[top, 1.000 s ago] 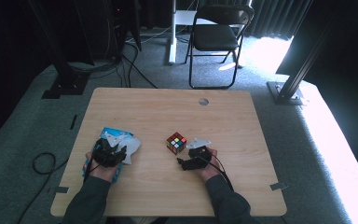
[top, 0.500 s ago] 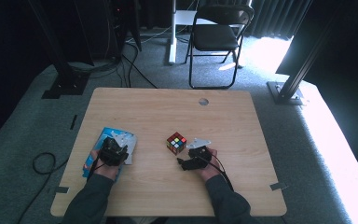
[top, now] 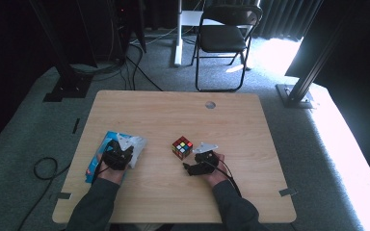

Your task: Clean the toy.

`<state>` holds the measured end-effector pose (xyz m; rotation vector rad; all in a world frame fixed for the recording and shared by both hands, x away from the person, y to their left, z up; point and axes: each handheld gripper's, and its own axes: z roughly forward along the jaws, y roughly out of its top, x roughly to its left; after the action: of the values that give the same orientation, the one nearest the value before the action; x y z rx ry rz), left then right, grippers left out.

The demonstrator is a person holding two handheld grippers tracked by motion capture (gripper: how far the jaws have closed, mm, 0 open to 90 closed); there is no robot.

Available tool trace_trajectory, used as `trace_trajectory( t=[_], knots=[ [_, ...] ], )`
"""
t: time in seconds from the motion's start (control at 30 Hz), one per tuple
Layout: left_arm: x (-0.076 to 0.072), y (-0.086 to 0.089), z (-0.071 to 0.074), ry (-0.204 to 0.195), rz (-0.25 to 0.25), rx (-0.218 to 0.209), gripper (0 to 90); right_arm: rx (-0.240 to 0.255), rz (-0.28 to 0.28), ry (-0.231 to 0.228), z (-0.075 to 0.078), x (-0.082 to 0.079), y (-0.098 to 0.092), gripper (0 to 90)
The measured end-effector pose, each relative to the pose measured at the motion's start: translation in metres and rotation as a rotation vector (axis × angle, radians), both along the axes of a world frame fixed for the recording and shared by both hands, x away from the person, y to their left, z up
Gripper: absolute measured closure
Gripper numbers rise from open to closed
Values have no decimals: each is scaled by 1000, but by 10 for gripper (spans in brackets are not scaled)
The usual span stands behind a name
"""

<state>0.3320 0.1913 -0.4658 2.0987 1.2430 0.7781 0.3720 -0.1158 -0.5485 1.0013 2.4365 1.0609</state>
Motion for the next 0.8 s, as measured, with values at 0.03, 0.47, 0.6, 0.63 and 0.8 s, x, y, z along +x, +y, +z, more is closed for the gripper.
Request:
trace_trajectory(
  t=[0.03,0.47,0.6,0.63,0.8],
  knots=[
    [-1,-1,1,-5,-5,-8,881,0,0,0,0,0,0,197],
    [-3,-13,5,-23,-55,-52,882,0,0,0,0,0,0,198],
    [-2,-17,4,-22,-64,-58,882,0,0,0,0,0,0,198],
    [-2,-18,4,-22,-65,-61,882,1,0,0,0,0,0,197],
    [-3,-21,4,-23,-72,-67,882,1,0,0,0,0,0,197]
  ],
)
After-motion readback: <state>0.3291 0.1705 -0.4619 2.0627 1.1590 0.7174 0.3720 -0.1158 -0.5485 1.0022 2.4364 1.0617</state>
